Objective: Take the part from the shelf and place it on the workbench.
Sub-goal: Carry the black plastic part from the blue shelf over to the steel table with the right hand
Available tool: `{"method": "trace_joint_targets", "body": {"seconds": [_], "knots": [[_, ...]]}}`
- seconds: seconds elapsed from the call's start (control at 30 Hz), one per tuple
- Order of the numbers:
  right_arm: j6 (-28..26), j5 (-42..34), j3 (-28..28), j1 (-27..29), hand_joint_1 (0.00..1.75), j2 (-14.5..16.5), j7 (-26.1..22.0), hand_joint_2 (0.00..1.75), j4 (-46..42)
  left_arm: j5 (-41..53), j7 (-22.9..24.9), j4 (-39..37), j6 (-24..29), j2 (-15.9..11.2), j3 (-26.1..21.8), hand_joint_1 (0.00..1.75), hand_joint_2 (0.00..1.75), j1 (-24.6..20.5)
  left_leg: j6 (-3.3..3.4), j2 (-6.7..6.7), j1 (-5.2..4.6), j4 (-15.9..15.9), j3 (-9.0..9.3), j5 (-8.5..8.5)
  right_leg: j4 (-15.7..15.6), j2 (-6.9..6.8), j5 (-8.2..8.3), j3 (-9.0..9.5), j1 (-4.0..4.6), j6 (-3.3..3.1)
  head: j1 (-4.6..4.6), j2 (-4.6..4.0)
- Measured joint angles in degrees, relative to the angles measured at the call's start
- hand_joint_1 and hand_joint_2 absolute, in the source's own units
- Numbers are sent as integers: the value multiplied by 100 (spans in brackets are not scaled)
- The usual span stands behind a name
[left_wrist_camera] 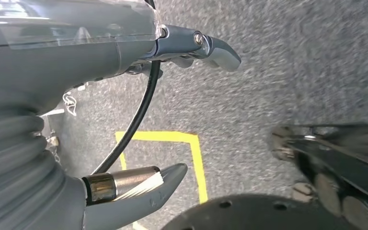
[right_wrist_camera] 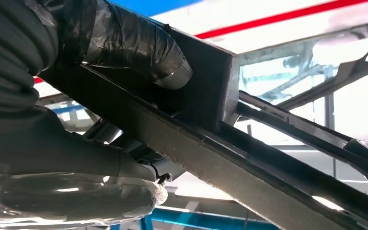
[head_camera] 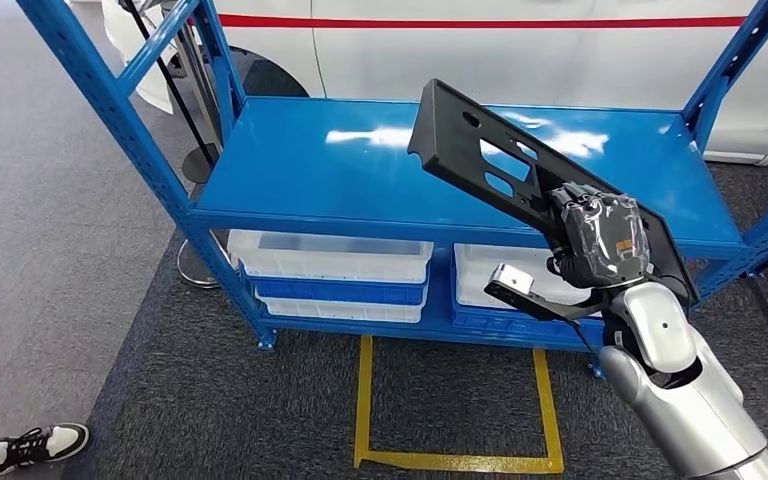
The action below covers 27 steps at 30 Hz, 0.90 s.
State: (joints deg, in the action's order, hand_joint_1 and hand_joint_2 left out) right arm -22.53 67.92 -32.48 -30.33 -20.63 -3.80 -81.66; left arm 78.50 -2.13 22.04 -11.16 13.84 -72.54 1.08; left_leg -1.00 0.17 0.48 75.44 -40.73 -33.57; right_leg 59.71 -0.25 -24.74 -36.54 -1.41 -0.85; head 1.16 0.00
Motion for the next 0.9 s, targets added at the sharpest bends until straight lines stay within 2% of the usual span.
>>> {"method": "trace_joint_targets", "body": {"seconds": [0.03,0.07,0.1,0.13,0.17,0.2,0.27,0.3,0.33,0.37,0.4,0.43,0.47,0.5,0.53,0.57,0.6,0.63,0.67,0.7,0.77,0.8,0.83,0.9], "knots": [[3,-7,0,0,175,0,3,175,-2,4,1,8,-8,0,0,0,175,-1,7,0,3,-111,172,146,9,-1,61,-84,0,14,1,0],[5,-10,0,-2,175,0,7,175,-6,9,2,17,-13,-1,-1,0,175,-3,23,-2,6,-409,444,293,19,-2,119,-157,-1,30,1,0],[11,-11,1,-5,175,0,14,175,-17,14,2,34,-24,-2,-1,0,175,-4,50,-6,0,-834,781,350,29,-1,171,-216,3,53,1,0],[20,-16,1,-13,175,0,22,175,-31,21,3,56,-40,-4,-3,0,175,-5,79,-13,-10,-1260,1082,333,34,-2,225,-256,7,82,-2,0],[36,-24,1,-23,175,0,33,175,-43,31,6,76,-64,-5,-8,0,175,-3,108,-19,-26,-1576,1288,291,25,-4,283,-276,7,116,-4,0],[55,-33,1,-34,175,0,42,175,-55,42,10,97,-91,-7,-13,0,175,-2,137,-25,-45,-1761,1385,248,4,-7,344,-283,4,155,0,0],[90,-44,-2,-49,175,-3,50,175,-64,60,21,127,-131,-4,-29,0,175,6,210,-20,-51,-1838,1339,341,-58,-5,444,-286,-7,232,7,0],[102,-45,-2,-54,175,-9,50,175,-68,63,26,140,-141,-3,-37,0,175,8,258,-9,-43,-1861,1298,413,-32,1,375,-316,-10,261,10,0],[114,-45,-2,-59,175,-17,52,175,-70,66,28,156,-148,-2,-43,0,175,12,313,5,-33,-1882,1239,498,91,7,187,-370,-10,281,5,0],[128,-47,-2,-66,175,-27,55,175,-71,66,32,171,-156,-1,-49,0,175,18,359,19,-25,-1891,1164,580,336,10,-106,-448,-16,294,-2,0],[149,-51,-2,-73,175,-36,61,175,-73,67,34,191,-173,-2,-52,0,175,25,391,27,-36,-1886,1075,652,678,13,-427,-537,-14,306,-6,0],[175,-57,-2,-73,175,-42,66,175,-75,69,37,213,-198,-2,-57,0,175,34,410,33,-47,-1876,977,721,1059,14,-671,-610,-13,318,-10,0],[201,-67,-2,-71,175,-46,71,175,-77,72,40,232,-226,-2,-63,0,175,43,411,35,-58,-1863,876,790,1380,14,-771,-641,-10,328,-12,0],[221,-80,-2,-69,175,-48,74,175,-79,76,43,252,-254,0,-72,0,175,49,408,37,-67,-1843,771,855,1559,15,-724,-600,-5,332,-11,0],[232,-92,-2,-68,175,-49,78,175,-80,80,45,270,-278,3,-80,0,175,53,400,37,-73,-1814,664,914,1550,14,-582,-465,0,327,-11,0],[237,-102,-2,-71,175,-50,82,175,-83,83,48,285,-293,9,-88,0,175,56,388,36,-77,-1775,560,966,1350,14,-428,-232,5,314,-11,0],[239,-109,-2,-80,175,-51,86,175,-92,85,49,302,-305,16,-93,0,175,56,370,35,-82,-1729,466,1007,990,14,-377,79,14,292,-11,0],[241,-111,-2,-89,175,-51,90,175,-108,85,50,316,-314,24,-96,0,175,57,348,33,-90,-1679,391,1041,569,15,-425,388,29,264,-8,0],[243,-113,-1,-97,175,-53,92,175,-128,86,51,329,-317,31,-99,0,175,60,320,31,-98,-1645,343,1080,246,16,-507,605,46,233,-7,0],[244,-117,-1,-108,175,-56,93,175,-146,86,52,343,-318,35,-103,0,175,62,290,29,-103,-1627,313,1122,35,18,-591,725,64,200,-8,0],[249,-121,-1,-114,175,-63,93,175,-161,86,53,367,-320,37,-120,0,175,69,224,21,-101,-1630,284,1210,-43,11,-549,695,67,120,-13,0],[252,-121,-3,-119,175,-66,95,175,-161,87,54,378,-321,36,-131,0,175,72,187,10,-95,-1602,251,1176,-54,1,-494,655,52,79,-15,0],[255,-119,-5,-119,175,-66,96,175,-163,88,54,389,-323,36,-142,0,175,78,148,-2,-89,-1507,202,1040,-65,-10,-427,598,35,30,-11,0],[264,-119,-8,-126,175,-66,110,175,-170,110,69,417,-358,36,-160,0,175,91,80,-17,-59,-1016,50,490,-73,-25,-283,447,16,-32,0,0]]}}
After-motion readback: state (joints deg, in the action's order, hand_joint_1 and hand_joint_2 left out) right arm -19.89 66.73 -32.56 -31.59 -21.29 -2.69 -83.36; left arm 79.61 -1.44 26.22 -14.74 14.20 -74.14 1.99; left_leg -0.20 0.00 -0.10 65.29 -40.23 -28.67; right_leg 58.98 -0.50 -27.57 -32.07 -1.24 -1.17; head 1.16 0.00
